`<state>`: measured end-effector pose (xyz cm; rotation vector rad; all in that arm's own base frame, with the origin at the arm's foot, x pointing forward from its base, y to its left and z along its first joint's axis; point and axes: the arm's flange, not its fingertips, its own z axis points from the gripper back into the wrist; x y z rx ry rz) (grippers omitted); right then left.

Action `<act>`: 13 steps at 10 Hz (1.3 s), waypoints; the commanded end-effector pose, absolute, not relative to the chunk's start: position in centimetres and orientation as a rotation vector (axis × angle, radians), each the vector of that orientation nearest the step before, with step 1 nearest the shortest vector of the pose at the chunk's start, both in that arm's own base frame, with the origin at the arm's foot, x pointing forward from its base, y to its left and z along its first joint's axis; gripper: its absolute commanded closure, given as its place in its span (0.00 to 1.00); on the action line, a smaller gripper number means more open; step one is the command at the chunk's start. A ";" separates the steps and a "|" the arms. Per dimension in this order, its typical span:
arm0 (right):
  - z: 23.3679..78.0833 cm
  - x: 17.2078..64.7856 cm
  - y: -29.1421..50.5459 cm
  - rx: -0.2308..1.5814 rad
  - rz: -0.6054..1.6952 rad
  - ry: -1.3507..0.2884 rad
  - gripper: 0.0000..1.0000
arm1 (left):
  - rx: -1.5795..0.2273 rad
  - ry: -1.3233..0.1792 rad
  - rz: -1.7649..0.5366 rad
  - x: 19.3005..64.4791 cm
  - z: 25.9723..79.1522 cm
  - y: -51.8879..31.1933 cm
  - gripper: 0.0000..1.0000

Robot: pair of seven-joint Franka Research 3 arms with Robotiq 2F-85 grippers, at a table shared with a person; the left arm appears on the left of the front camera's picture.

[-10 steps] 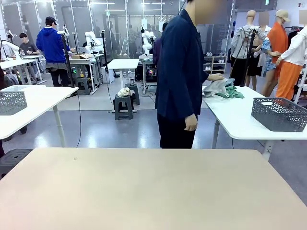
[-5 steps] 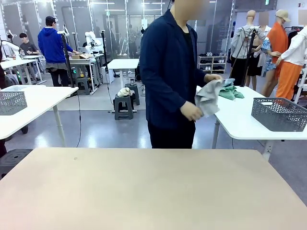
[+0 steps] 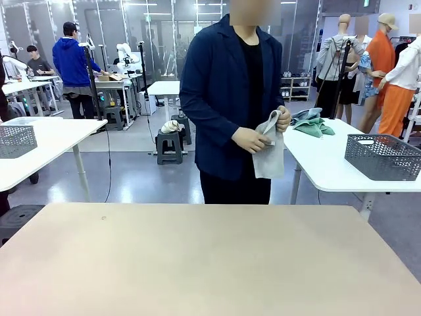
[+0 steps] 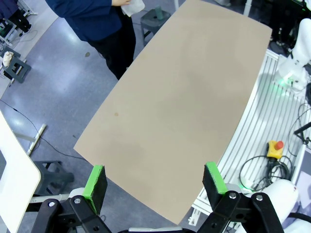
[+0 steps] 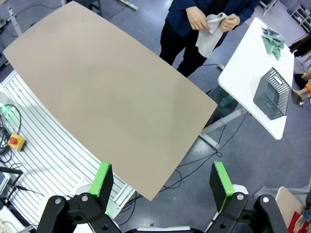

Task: Fold the towels and place them in the basket.
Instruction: When a person lays out a Towel with hook on the table, fold it in half twice.

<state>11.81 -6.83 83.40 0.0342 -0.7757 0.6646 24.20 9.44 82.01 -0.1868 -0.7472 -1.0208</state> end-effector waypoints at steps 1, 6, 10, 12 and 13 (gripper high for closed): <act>83.6 11.2 -7.0 0.032 0.665 -0.787 0.00 | -0.193 -0.751 -1.029 24.2 82.0 9.4 0.00; 83.6 11.2 -7.0 0.032 0.665 -0.787 0.00 | -0.193 -0.751 -1.029 24.2 82.0 9.4 0.00; 83.6 11.2 -7.0 0.032 0.665 -0.787 0.00 | -0.193 -0.751 -1.029 24.2 82.0 9.4 0.00; 83.6 11.2 -7.0 0.032 0.665 -0.787 0.00 | -0.193 -0.751 -1.029 24.2 82.0 9.4 0.00; 83.6 11.2 -7.0 0.032 0.665 -0.787 0.00 | -0.193 -0.751 -1.029 24.2 82.0 9.4 0.00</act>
